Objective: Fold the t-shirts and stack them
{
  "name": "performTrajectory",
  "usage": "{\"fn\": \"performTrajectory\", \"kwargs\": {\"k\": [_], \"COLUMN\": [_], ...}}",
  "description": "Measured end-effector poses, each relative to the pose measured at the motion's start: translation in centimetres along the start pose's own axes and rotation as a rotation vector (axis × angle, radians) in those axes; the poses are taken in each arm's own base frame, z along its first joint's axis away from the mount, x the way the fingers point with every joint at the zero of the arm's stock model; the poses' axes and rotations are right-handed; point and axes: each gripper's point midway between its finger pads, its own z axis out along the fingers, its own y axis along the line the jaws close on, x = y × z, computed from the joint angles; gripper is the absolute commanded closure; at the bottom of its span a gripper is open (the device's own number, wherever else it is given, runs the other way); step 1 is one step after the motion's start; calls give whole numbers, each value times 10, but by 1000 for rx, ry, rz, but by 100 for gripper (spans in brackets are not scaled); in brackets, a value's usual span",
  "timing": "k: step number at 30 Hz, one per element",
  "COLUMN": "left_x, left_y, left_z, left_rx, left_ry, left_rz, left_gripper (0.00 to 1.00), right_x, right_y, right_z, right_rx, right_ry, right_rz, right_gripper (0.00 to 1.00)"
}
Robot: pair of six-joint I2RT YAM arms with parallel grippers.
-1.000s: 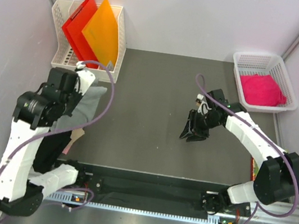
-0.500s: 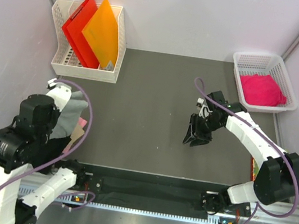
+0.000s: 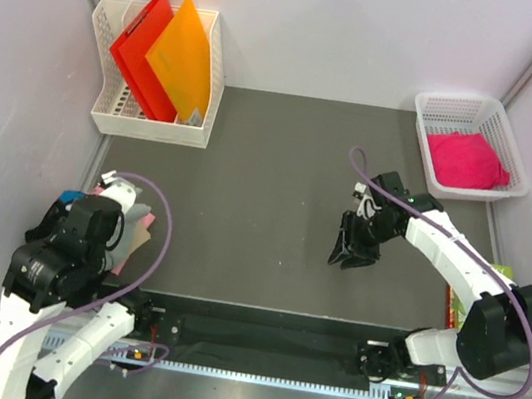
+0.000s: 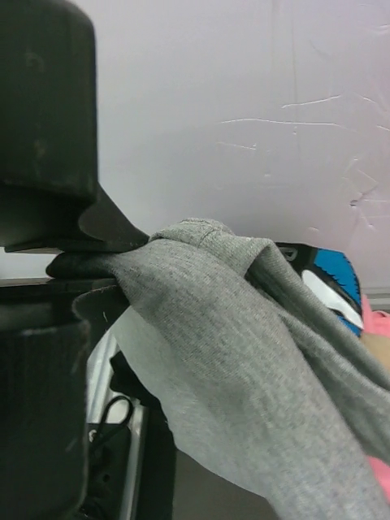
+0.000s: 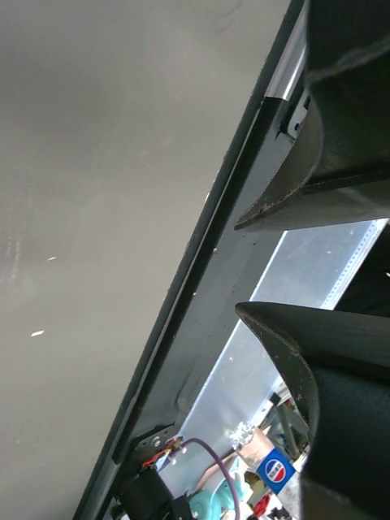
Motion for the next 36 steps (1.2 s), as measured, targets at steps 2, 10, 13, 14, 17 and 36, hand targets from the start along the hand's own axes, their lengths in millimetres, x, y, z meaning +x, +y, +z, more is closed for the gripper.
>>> {"fn": "performTrajectory", "kwargs": {"k": [2, 10, 13, 14, 17, 36], "left_x": [2, -104, -152, -164, -188, -161], "left_y": [3, 70, 100, 107, 134, 118], "left_z": [-1, -39, -46, -44, -31, 47], "left_rx": [-13, -54, -78, -92, -178, 206], "left_ry": [10, -103, -153, -160, -151, -88], "left_rz": [10, -160, -252, -274, -308, -251], "left_gripper": [100, 100, 100, 100, 100, 100], "right_x": [3, 22, 27, 28, 32, 28], "right_y": [-3, -18, -22, -24, -27, -23], "right_z": [2, 15, 19, 21, 24, 32], "right_rx": [1, 12, 10, 9, 11, -29], "right_ry": [2, 23, 20, 19, 23, -24], "right_rz": [4, 29, 40, 42, 57, 115], "right_gripper": [60, 60, 61, 61, 61, 63]}}
